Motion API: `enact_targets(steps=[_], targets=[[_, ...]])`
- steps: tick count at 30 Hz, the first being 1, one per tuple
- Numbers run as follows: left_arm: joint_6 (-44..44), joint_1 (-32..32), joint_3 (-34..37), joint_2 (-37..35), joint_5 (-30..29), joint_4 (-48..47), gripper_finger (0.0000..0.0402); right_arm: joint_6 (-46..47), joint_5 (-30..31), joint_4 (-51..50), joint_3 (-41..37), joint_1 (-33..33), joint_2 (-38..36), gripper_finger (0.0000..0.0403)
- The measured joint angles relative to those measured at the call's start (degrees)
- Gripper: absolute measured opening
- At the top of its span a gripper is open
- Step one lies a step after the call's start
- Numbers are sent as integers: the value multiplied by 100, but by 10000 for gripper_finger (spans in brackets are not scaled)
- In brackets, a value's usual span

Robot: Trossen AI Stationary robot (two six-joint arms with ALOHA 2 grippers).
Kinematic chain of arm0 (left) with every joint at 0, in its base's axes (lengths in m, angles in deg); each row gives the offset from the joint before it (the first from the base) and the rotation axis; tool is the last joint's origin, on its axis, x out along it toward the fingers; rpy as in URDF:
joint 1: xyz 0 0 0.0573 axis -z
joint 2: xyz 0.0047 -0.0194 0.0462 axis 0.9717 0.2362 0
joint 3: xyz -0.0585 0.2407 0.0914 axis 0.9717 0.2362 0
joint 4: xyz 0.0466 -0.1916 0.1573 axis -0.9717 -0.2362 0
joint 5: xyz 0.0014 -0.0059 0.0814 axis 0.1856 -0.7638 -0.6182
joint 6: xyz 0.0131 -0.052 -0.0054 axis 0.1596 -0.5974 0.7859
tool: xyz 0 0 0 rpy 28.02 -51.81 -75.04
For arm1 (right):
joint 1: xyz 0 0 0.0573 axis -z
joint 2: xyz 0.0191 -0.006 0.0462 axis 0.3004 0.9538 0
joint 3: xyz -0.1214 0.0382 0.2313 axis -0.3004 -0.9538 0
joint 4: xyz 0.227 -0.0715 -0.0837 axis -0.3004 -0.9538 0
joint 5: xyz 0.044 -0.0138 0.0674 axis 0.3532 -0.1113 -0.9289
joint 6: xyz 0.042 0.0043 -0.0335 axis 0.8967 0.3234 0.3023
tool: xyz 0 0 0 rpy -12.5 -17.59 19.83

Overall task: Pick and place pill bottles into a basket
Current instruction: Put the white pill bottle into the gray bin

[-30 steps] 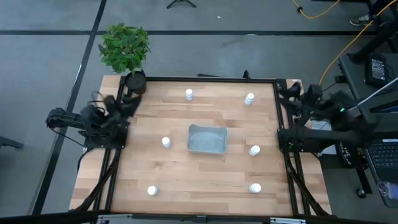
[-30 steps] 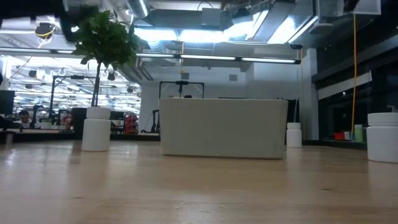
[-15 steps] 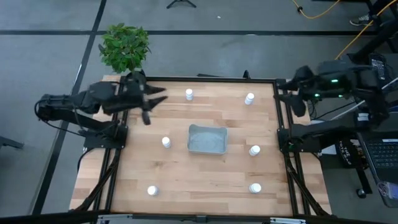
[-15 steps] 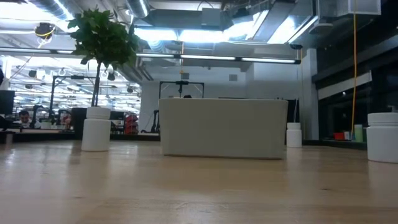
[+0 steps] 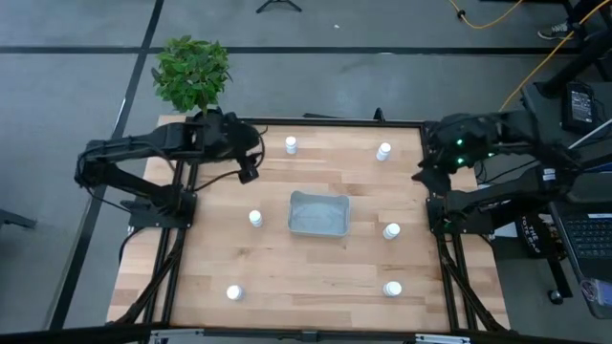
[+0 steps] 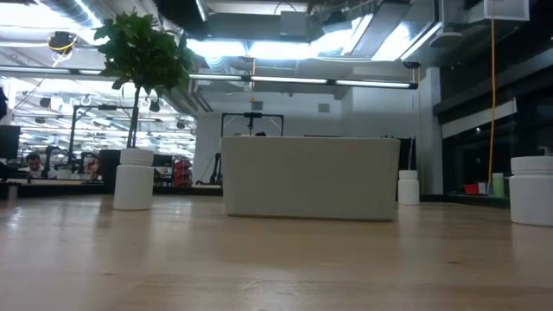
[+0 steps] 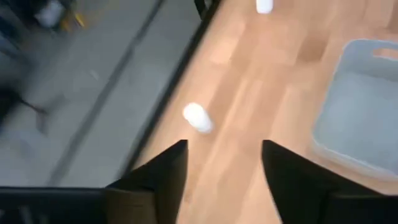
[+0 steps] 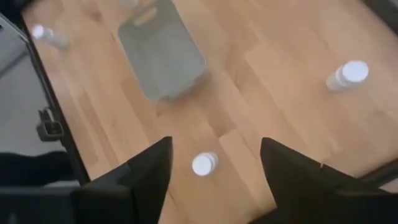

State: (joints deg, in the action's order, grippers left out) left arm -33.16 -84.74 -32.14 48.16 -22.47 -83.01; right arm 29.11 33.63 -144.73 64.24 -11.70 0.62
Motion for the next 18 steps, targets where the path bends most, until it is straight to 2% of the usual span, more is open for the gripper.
enact_targets(steps=[4,11,14,18], targets=[[-668,-253,-2,172,487,-263,274,164,-15,-4,-672,-211,-5,289],[-864,-341,-2,403,486,-338,380,1147,-295,70,-2281,-595,-1,342],[-862,-339,-2,464,490,-335,397,1707,-524,588,-2901,-897,0,345],[-825,-341,-2,552,513,-333,394,2475,-554,1732,-3501,-1434,28,343]])
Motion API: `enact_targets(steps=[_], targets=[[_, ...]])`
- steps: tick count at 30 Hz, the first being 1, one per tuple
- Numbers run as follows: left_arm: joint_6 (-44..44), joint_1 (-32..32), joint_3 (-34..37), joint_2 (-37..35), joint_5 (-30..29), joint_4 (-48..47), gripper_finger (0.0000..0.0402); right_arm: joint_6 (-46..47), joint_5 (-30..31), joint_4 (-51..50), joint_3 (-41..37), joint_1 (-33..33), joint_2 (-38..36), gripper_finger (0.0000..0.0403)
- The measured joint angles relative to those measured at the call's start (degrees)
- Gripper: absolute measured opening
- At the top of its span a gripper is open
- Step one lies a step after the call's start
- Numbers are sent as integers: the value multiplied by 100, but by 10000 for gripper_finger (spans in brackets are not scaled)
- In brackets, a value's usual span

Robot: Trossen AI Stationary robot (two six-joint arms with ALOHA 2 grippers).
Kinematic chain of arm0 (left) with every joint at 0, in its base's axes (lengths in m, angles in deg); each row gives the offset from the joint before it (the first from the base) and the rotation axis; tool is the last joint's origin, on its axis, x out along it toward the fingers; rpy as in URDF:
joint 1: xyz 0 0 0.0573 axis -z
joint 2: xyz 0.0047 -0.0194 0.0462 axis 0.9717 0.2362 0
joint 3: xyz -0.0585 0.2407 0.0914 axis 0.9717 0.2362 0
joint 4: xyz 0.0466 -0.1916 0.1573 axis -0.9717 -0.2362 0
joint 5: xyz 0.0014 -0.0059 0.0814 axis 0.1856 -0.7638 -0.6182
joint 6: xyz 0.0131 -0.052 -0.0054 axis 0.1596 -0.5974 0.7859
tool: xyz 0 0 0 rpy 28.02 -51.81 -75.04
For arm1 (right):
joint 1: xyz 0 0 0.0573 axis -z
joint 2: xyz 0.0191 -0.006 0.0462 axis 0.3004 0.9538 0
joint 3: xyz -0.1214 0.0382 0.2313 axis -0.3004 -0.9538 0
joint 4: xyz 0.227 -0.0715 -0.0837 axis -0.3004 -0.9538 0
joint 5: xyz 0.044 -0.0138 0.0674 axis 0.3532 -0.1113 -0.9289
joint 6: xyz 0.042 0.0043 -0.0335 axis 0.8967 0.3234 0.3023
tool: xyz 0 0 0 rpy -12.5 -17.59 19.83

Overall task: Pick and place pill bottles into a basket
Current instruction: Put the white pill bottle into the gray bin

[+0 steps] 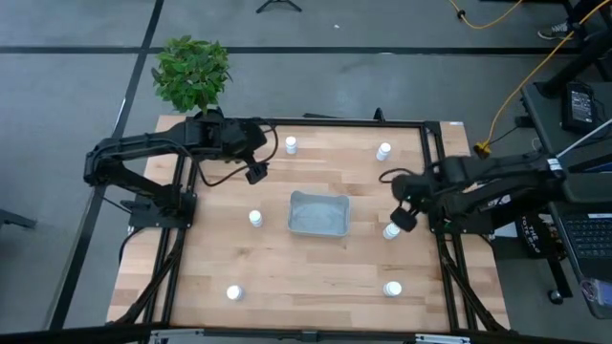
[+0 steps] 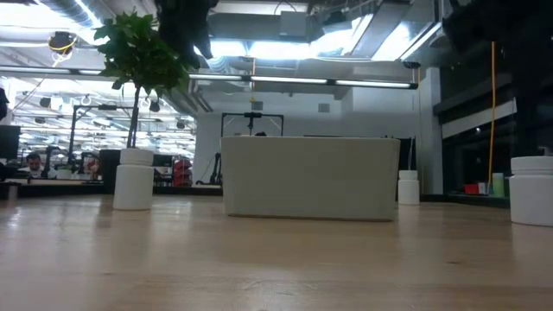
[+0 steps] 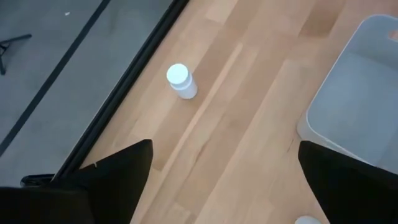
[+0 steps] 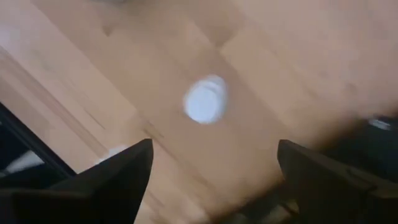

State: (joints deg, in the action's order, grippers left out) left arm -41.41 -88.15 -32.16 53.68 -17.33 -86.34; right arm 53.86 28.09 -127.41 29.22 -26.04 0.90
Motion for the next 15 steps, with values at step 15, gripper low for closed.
enact_targets(steps=[15], targets=[[110,2,2,167,372,488,396,973,530,840,-493,-807,1068,342]])
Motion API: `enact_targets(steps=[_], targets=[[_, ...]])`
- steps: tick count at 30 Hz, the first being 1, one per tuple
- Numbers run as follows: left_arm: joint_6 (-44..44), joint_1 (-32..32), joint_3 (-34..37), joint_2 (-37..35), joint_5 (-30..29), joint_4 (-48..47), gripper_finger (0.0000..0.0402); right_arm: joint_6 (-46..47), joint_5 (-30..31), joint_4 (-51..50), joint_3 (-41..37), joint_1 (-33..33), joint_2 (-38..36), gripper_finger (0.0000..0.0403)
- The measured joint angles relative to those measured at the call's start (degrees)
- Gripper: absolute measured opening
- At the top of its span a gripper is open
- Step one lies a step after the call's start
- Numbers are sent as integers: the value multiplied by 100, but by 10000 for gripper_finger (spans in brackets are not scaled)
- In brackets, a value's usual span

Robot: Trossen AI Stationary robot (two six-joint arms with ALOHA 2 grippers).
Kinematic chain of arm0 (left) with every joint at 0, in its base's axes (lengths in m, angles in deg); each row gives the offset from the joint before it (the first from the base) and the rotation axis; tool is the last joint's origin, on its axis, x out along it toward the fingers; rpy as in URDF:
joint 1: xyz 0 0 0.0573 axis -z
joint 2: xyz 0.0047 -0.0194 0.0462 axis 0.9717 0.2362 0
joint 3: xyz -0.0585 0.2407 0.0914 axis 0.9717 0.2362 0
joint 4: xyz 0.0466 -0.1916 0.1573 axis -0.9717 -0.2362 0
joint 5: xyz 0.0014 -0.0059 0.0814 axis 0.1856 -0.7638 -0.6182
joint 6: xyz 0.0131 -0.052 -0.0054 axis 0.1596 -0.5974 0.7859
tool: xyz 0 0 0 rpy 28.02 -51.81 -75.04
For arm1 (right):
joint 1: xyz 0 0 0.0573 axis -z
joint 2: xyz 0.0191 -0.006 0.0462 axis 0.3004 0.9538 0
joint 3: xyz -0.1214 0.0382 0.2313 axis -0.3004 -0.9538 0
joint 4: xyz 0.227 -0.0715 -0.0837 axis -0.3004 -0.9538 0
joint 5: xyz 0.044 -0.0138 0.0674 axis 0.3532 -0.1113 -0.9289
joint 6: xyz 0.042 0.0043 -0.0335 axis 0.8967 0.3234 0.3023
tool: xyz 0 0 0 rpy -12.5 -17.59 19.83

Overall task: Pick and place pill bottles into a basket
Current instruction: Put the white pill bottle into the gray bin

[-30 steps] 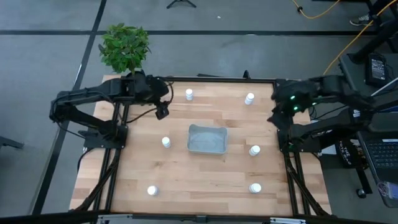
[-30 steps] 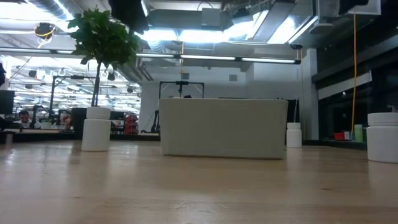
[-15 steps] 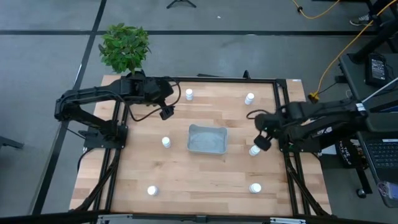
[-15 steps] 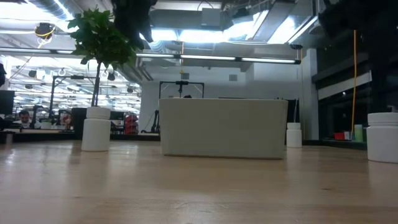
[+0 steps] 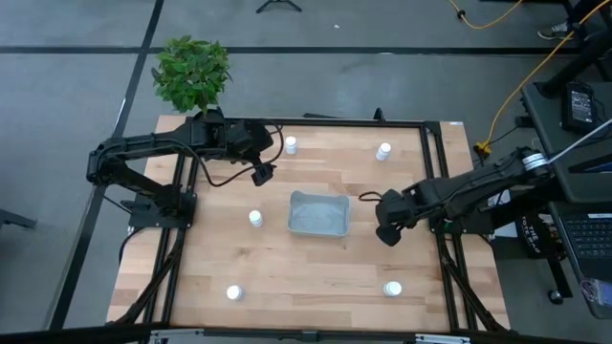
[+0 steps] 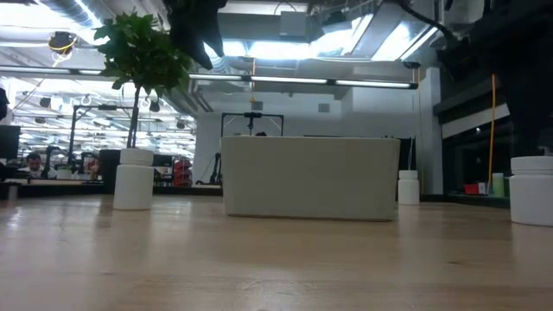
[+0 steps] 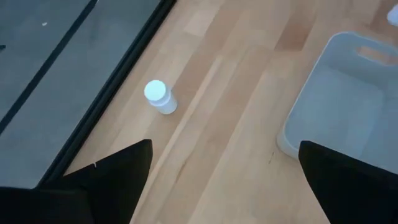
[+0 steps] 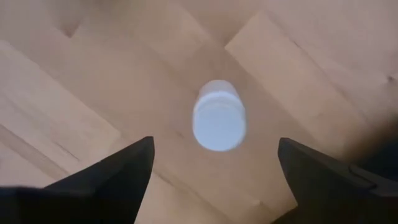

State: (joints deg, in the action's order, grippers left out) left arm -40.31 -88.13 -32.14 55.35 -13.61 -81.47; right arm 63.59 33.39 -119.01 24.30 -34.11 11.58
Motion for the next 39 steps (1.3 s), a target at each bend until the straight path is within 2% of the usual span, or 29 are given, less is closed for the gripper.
enact_targets(steps=[10,18,26,33,39], targets=[[-152,7,0,0,148,35,396,-496,246,1,-2,-159,843,342],[-171,82,0,0,149,35,394,-528,162,683,-488,-159,973,332],[-168,175,0,0,153,35,393,-460,74,688,-537,-159,969,268],[-170,175,0,-2,151,48,393,-460,58,747,-526,-159,956,159],[-294,175,0,-2,150,69,393,-637,71,784,-294,-157,899,157]])
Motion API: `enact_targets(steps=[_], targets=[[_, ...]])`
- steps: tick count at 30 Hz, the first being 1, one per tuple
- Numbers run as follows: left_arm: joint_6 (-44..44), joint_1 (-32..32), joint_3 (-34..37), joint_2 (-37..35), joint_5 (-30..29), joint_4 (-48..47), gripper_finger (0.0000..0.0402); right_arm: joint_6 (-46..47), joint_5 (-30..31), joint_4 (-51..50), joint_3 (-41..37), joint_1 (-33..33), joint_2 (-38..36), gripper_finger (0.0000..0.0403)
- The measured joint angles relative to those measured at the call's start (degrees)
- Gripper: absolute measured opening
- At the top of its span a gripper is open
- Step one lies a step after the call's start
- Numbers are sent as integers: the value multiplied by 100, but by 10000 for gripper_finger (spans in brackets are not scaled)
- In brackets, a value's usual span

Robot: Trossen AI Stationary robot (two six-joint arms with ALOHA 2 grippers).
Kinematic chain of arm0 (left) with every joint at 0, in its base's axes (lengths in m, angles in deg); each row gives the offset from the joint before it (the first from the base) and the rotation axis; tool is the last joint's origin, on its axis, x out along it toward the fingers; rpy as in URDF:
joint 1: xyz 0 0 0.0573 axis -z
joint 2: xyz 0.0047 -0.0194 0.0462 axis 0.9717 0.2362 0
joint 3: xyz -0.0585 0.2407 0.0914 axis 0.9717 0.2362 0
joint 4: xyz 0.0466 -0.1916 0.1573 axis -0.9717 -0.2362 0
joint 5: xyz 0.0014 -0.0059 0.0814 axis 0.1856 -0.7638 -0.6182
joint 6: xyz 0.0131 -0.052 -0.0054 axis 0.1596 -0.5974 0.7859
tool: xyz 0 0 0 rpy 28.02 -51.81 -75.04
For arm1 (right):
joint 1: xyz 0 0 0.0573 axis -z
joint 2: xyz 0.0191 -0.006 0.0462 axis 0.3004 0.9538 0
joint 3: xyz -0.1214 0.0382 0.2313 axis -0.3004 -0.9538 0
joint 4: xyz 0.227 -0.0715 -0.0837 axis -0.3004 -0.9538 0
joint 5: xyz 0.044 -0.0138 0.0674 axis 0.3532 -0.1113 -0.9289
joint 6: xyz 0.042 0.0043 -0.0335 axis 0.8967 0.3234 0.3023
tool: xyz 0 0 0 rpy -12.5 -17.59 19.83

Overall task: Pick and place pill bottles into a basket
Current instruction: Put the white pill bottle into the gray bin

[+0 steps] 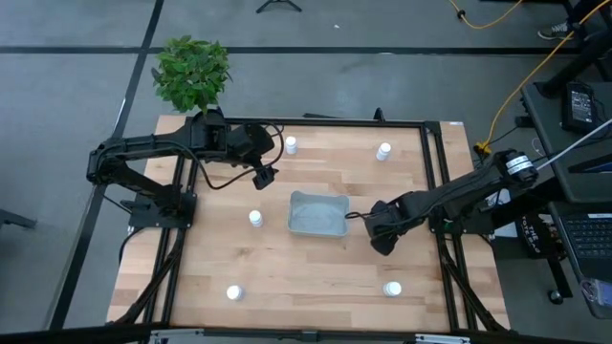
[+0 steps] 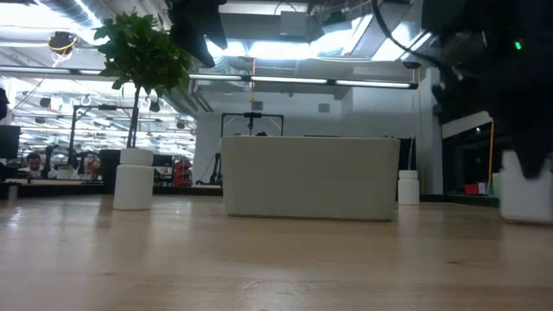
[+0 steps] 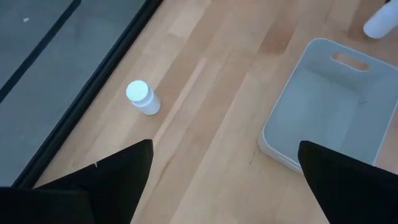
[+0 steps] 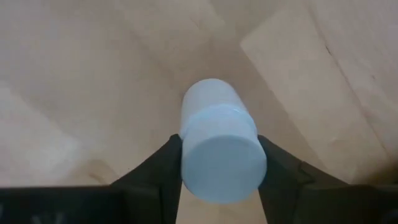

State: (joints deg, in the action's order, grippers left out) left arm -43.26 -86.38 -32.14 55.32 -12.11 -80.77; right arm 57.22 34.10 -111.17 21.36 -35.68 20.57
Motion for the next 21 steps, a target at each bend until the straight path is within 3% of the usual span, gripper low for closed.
enact_targets(steps=[6,14,21], targets=[[-7,26,0,0,-2,0,393,-459,668,-678,1036,26,-88,157],[-7,26,0,-2,-102,62,392,-1919,1216,-1093,2986,391,-56,156],[-5,26,0,-2,-109,270,391,-2951,1290,-1772,4423,889,639,156]])
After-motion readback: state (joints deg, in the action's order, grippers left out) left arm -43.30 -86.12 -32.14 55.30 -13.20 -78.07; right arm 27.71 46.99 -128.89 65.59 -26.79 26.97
